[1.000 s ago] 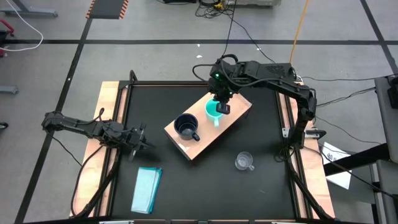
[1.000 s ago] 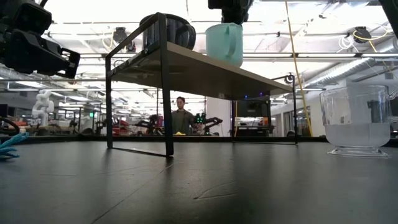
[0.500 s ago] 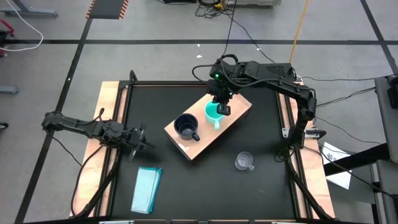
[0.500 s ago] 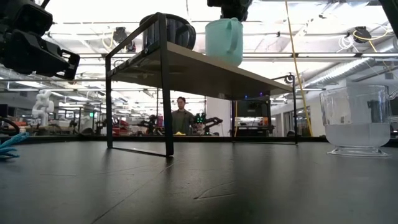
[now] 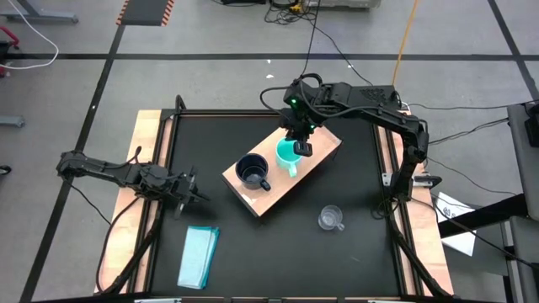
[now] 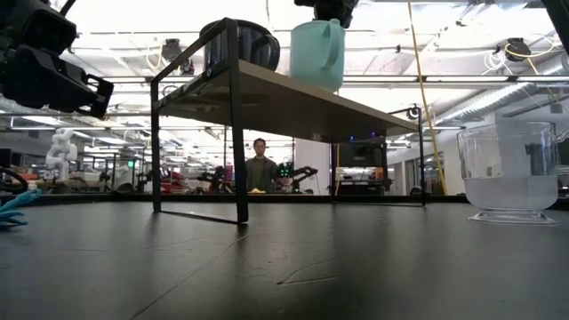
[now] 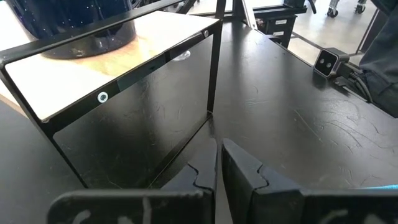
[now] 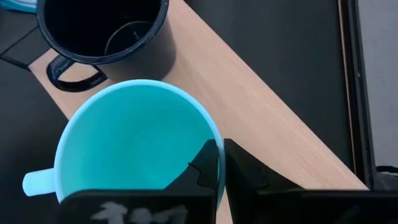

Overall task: Stack small to large cups/mugs on shelf
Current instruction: Put the blue cup on the shelf

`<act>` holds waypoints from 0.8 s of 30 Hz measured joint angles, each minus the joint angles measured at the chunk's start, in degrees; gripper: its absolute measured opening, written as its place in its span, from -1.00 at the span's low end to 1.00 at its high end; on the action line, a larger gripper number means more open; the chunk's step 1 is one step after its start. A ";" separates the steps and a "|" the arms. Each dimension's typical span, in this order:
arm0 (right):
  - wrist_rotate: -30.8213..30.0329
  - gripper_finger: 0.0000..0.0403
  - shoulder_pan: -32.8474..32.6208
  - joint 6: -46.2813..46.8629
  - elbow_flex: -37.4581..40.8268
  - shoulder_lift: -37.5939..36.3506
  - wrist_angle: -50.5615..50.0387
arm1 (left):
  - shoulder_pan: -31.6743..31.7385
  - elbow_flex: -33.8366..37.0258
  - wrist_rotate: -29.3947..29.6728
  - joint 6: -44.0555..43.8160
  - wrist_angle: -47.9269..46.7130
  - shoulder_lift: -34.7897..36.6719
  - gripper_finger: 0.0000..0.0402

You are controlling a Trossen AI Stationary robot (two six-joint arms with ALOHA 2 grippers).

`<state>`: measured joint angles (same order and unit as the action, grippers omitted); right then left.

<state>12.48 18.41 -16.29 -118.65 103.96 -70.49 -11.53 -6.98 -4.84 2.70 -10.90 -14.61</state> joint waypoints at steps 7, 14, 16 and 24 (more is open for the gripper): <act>-0.21 -0.99 -0.02 0.50 0.03 0.00 0.43 | -0.01 0.00 0.04 0.00 0.00 0.00 -0.87; 2.69 -0.99 -0.04 1.89 0.04 0.00 2.50 | 0.00 0.00 0.11 0.00 -0.02 0.00 -0.87; 2.59 -0.99 -0.04 1.86 0.11 0.00 2.01 | -0.02 0.00 0.14 0.00 -0.02 0.00 -0.87; -0.64 -0.99 -0.15 1.67 4.79 0.02 2.87 | -0.01 0.00 0.39 0.17 -0.04 0.00 -0.87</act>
<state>11.84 18.26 -14.63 -113.86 103.98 -67.61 -11.54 -6.98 -4.46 2.87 -10.94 -14.61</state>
